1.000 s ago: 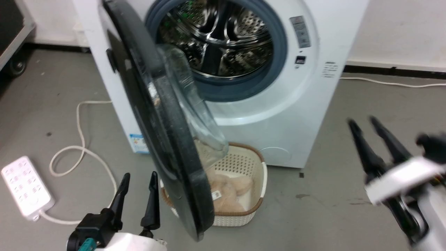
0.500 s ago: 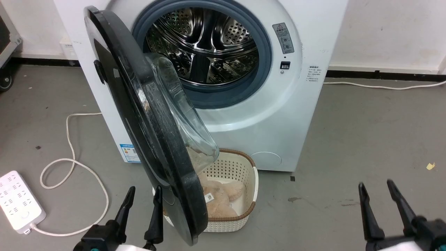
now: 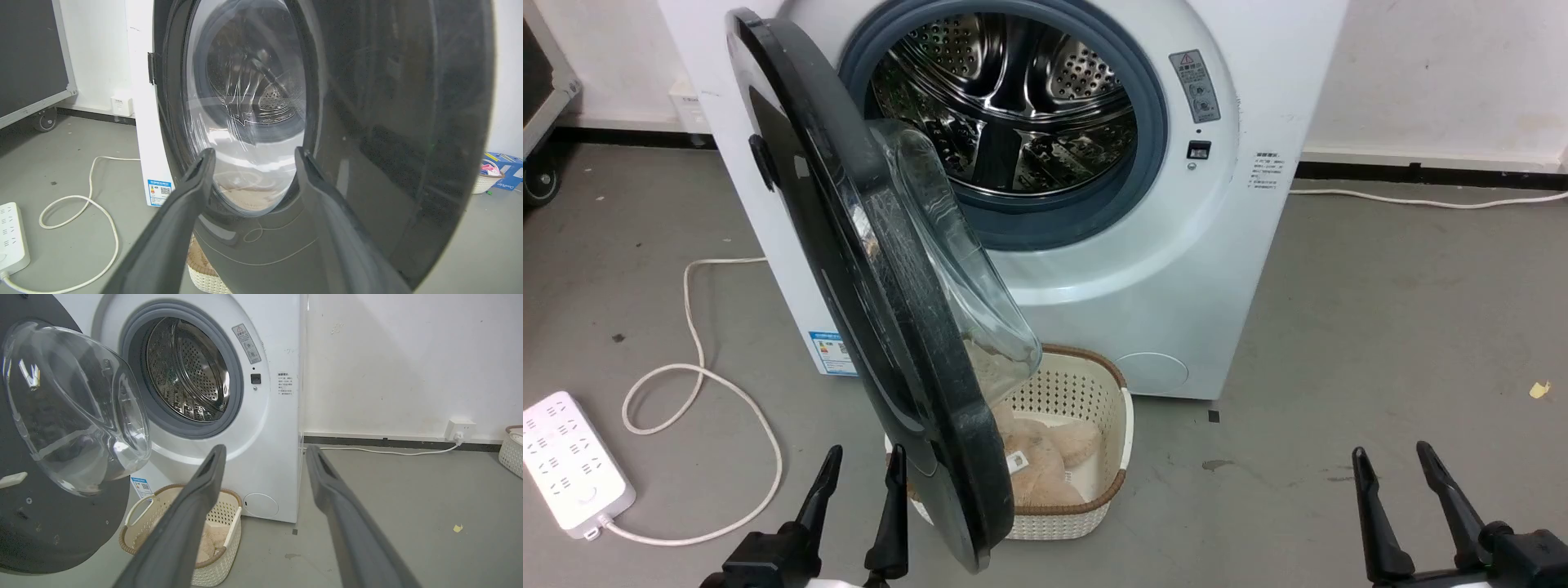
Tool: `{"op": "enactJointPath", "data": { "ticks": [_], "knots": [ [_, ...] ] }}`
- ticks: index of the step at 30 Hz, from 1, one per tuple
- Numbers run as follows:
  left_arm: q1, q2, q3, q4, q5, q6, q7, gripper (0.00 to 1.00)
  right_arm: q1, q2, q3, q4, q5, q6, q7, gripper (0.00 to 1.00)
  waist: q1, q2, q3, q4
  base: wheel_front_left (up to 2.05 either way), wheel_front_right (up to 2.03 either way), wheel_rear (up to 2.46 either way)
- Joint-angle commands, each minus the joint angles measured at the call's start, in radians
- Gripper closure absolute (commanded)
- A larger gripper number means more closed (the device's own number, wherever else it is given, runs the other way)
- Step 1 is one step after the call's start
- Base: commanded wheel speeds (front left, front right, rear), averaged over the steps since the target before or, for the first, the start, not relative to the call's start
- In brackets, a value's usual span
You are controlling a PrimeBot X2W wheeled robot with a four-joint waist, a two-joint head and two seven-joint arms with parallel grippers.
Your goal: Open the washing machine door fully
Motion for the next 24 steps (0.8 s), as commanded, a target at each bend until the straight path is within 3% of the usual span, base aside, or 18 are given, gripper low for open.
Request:
{"op": "enactJointPath", "data": {
  "ticks": [1, 5, 9, 11, 17, 24],
  "knots": [
    [0.004, 0.0, 0.001, -0.004, 0.005, 0.0, -0.005, 1.0, 0.004, 0.005, 0.001, 0.003, 0.004, 0.0, -0.007, 0.0, 0.0, 0.0, 0.001, 0.001, 0.0, 0.0, 0.0],
    [-0.007, -0.001, 0.009, -0.042, 0.004, -0.003, -0.005, 1.0, -0.001, 0.005, -0.001, 0.002, 0.002, 0.0, -0.007, 0.0, 0.0, 0.0, 0.001, 0.004, 0.0, 0.0, 0.0],
    [-0.022, -0.002, 0.054, -0.131, -0.031, 0.028, -0.005, 1.0, -0.004, 0.005, -0.007, -0.001, 0.002, 0.0, -0.007, 0.0, 0.0, 0.0, -0.002, 0.008, 0.0, 0.0, 0.0],
    [-0.043, -0.002, 0.074, -0.193, -0.09, 0.042, -0.005, 1.0, -0.005, 0.005, -0.007, -0.001, 0.001, 0.0, -0.007, 0.0, 0.0, 0.0, -0.003, 0.009, 0.0, 0.0, 0.0],
    [-0.154, -0.002, 0.118, -0.408, -0.107, 0.064, -0.005, 1.0, -0.011, 0.005, -0.016, -0.001, -0.009, 0.0, -0.008, 0.0, 0.0, 0.0, -0.011, 0.012, 0.0, 0.0, 0.0],
    [-0.273, 0.002, 0.06, -0.591, -0.08, 0.07, 0.023, 1.0, -0.015, 0.005, -0.008, 0.004, -0.006, 0.0, -0.008, 0.0, 0.0, 0.0, -0.015, 0.005, 0.0, 0.0, 0.0]
  ]
}}
